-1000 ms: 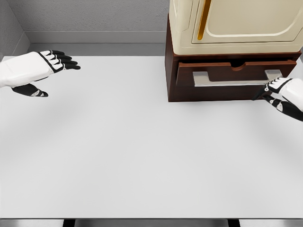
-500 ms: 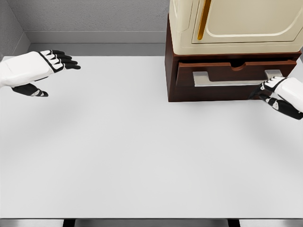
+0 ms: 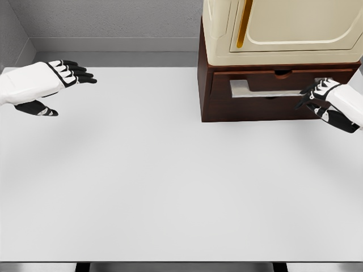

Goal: Put the switch into the drawer with left arm, and close the drawer with right arm

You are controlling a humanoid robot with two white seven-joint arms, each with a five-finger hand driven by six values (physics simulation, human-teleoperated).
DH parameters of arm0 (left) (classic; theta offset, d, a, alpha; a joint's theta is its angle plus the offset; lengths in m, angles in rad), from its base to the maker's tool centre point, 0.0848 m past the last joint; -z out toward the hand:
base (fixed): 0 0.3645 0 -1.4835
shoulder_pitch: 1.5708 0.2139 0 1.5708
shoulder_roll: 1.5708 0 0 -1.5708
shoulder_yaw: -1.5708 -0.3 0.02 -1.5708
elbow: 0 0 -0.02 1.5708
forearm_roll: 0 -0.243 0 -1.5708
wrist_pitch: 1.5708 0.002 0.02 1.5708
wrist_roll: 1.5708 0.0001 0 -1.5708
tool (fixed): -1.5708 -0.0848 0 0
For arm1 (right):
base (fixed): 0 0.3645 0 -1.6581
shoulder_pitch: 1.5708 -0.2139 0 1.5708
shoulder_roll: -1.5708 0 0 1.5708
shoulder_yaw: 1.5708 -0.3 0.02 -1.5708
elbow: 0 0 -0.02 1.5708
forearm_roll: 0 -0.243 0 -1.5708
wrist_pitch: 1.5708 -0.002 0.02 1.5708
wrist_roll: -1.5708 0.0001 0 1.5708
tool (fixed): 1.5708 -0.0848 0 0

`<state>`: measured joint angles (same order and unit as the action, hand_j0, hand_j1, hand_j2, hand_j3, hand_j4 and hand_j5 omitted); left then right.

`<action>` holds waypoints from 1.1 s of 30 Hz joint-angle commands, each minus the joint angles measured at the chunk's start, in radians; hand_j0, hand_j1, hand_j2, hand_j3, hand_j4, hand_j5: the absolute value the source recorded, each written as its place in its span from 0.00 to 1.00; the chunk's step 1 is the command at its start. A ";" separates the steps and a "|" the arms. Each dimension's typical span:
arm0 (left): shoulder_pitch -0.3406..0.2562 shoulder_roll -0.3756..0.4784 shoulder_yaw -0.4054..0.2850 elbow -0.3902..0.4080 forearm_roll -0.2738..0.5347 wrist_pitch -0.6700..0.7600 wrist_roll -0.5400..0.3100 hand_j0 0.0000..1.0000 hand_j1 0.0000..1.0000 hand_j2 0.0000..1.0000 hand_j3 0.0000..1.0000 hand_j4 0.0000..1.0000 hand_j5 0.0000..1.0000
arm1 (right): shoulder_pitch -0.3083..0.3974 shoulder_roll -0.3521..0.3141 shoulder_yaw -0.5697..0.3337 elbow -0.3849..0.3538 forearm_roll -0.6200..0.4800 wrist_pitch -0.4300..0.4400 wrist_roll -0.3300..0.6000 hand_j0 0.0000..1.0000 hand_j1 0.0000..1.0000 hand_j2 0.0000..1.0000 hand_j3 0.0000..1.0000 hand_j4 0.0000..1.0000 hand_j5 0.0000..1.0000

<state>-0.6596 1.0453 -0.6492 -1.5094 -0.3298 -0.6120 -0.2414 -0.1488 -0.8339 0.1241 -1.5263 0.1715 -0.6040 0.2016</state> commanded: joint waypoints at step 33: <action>-0.001 0.006 0.003 0.003 0.006 0.001 0.001 1.00 1.00 1.00 1.00 1.00 1.00 | 0.325 -0.033 -0.224 -0.242 -0.024 -0.007 0.009 0.40 0.40 0.40 0.40 0.40 0.40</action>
<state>-0.6612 1.0491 -0.6469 -1.5078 -0.3296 -0.6121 -0.2415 0.1856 -0.8602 -0.1081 -1.7678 0.1546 -0.6123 0.2110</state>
